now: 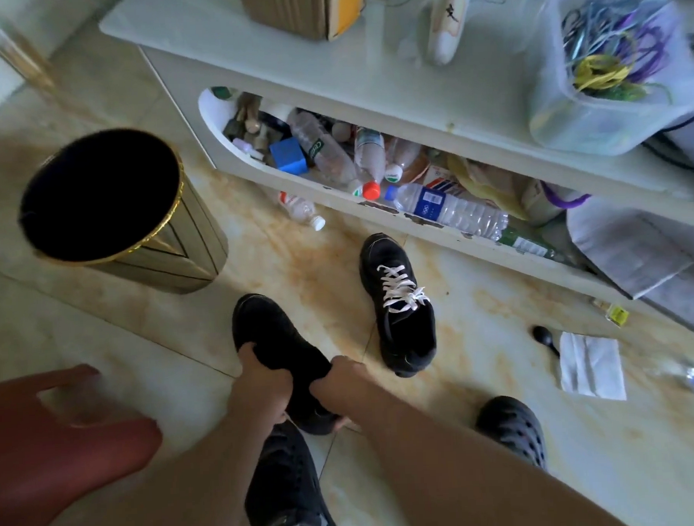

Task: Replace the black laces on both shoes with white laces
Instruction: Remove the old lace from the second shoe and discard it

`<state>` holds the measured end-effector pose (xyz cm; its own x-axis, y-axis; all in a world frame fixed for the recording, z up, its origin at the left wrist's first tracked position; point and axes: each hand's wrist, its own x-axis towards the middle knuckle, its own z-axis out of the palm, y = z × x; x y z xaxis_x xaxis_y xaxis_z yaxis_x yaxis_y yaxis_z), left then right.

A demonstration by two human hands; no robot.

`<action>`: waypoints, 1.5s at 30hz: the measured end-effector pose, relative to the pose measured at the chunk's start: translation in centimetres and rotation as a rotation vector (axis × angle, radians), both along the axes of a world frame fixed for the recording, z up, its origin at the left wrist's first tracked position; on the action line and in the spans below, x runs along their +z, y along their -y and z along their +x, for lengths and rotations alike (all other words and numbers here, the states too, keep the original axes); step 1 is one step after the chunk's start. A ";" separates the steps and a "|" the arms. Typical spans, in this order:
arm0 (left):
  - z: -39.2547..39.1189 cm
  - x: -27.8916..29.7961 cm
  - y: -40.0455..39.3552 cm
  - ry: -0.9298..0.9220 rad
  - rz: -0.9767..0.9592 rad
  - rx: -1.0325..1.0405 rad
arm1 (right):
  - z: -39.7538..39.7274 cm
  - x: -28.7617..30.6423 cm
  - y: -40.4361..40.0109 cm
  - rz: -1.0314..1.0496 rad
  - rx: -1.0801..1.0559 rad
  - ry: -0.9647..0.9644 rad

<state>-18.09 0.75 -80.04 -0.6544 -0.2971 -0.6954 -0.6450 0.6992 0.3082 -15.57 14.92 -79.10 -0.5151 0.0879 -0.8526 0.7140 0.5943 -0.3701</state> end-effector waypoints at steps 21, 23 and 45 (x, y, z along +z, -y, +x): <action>3.3 42.8 -9.7 -0.581 0.036 -0.815 | 6.5 37.6 -11.9 0.179 -0.259 -0.974; 4.9 44.1 -11.3 -0.748 0.163 -0.758 | 7.6 39.1 -13.3 0.146 -0.386 -1.088; 3.5 42.4 -14.3 -1.626 0.564 -0.425 | 5.5 40.7 -13.4 0.123 -0.508 -1.700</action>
<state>-14.61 15.06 -37.62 -0.6834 0.0840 0.7252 0.7088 0.3142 0.6316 -10.09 28.32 -38.40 -0.6422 0.5206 0.5626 -0.2664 0.5367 -0.8006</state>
